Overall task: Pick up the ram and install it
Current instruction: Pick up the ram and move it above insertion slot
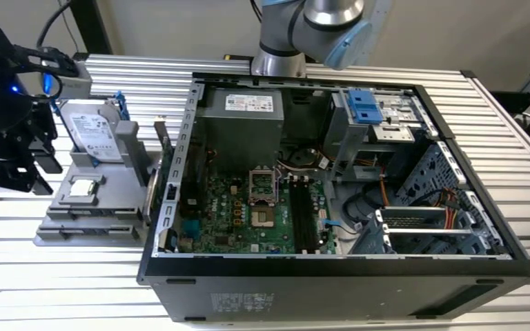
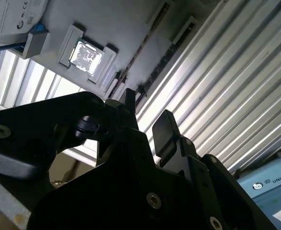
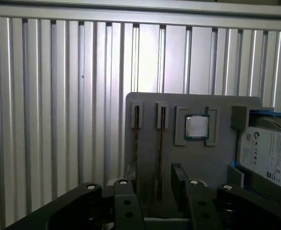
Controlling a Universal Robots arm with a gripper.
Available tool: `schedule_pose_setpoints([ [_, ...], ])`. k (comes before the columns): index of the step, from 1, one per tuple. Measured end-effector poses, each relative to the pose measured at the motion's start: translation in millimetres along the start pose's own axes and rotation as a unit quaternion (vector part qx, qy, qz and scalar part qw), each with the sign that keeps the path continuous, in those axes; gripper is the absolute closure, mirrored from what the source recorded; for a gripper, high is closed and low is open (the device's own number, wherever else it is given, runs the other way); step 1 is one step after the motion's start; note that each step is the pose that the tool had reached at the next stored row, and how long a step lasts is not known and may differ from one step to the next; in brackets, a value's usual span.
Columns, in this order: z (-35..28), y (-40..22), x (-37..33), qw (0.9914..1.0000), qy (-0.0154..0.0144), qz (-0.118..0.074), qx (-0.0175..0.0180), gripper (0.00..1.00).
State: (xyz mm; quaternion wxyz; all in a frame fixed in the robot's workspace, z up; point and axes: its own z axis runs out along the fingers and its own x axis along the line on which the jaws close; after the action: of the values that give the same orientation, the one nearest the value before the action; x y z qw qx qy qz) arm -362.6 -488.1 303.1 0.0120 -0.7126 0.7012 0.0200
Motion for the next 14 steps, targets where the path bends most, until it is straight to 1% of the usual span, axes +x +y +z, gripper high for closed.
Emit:
schedule_pose_setpoints([
  [5,5.2,0.0,5.7,1.0,-0.0001,0.001,0.0002,0.0],
  [11,13.6,-0.1,6.4,1.0,-0.0001,0.001,0.0001,0.0],
  [14,18.2,-1.3,6.7,1.0,-0.0001,0.001,0.0001,0.0],
])
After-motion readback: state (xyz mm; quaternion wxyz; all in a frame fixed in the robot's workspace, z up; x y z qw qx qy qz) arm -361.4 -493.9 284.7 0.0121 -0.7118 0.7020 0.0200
